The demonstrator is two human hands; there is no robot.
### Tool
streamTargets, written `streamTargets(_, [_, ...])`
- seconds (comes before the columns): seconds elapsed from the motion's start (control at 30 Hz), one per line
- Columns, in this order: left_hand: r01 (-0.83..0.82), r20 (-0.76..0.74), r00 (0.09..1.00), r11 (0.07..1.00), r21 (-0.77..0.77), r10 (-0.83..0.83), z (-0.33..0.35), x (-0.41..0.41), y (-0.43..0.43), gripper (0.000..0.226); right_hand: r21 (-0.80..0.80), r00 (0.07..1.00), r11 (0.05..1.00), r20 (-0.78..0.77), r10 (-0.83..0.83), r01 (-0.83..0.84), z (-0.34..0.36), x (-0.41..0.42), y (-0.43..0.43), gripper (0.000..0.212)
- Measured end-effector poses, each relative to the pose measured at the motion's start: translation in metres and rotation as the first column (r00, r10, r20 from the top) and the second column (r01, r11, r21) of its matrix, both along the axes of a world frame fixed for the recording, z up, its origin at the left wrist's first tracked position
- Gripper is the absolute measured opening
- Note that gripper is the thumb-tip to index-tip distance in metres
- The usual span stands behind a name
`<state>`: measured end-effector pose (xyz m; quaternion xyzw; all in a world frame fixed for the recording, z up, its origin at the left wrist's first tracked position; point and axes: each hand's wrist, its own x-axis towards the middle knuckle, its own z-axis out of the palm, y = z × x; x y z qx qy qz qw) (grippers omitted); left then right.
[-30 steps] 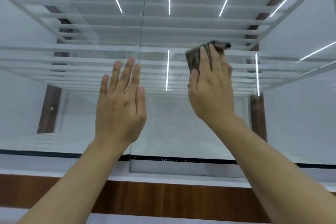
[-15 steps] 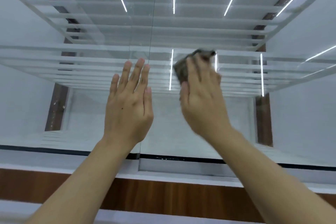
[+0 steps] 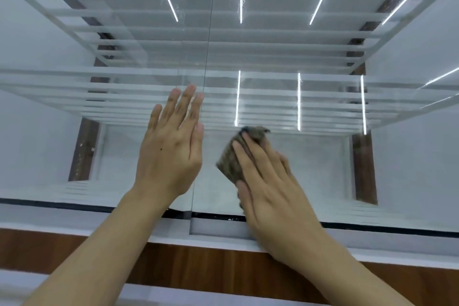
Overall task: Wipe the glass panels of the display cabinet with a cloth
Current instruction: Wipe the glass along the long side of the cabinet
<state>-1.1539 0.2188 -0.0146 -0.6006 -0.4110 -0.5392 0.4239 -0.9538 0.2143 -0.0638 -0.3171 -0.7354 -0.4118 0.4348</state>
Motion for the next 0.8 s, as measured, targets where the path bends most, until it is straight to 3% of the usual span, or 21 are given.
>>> streamTargets(0.07, [0.018, 0.008, 1.0, 1.0, 0.008, -0.018, -0.001, -0.005, 0.0, 0.056, 0.018, 1.0, 1.0, -0.022, 0.002, -0.001, 0.008, 0.013, 0.003, 0.059])
streamTargets(0.17, [0.016, 0.065, 0.998, 1.0, 0.022, -0.017, -0.003, -0.004, 0.001, 0.056, 0.019, 0.98, 1.0, -0.197, 0.022, -0.019, 0.082, -0.007, 0.011, 0.06])
streamTargets(0.23, [0.015, 0.074, 0.997, 1.0, 0.024, -0.017, -0.004, -0.005, 0.002, 0.056, 0.062, 0.974, 0.997, -0.221, 0.05, -0.038, 0.125, -0.035, 0.014, 0.059])
streamTargets(0.3, [0.02, 0.066, 0.998, 0.999, 0.026, -0.022, -0.005, -0.008, 0.003, 0.055, 0.102, 0.984, 0.994, -0.167, 0.056, -0.039, 0.127, -0.057, 0.017, 0.056])
streamTargets(0.47, [0.025, 0.058, 0.998, 0.999, 0.035, -0.027, -0.005, -0.01, 0.003, 0.056, 0.107, 0.994, 0.994, 0.11, -0.003, -0.009, 0.06, -0.036, 0.015, 0.054])
streamTargets(0.63, [0.014, 0.054, 0.998, 1.0, 0.024, -0.015, -0.005, -0.01, 0.003, 0.056, 0.134, 1.0, 0.991, -0.003, 0.021, -0.02, 0.1, -0.047, 0.015, 0.054])
streamTargets(0.8, [0.027, 0.049, 0.998, 0.999, 0.037, -0.029, -0.005, -0.01, 0.002, 0.057, 0.141, 0.97, 0.988, 0.244, 0.019, -0.055, 0.04, -0.028, 0.015, 0.052])
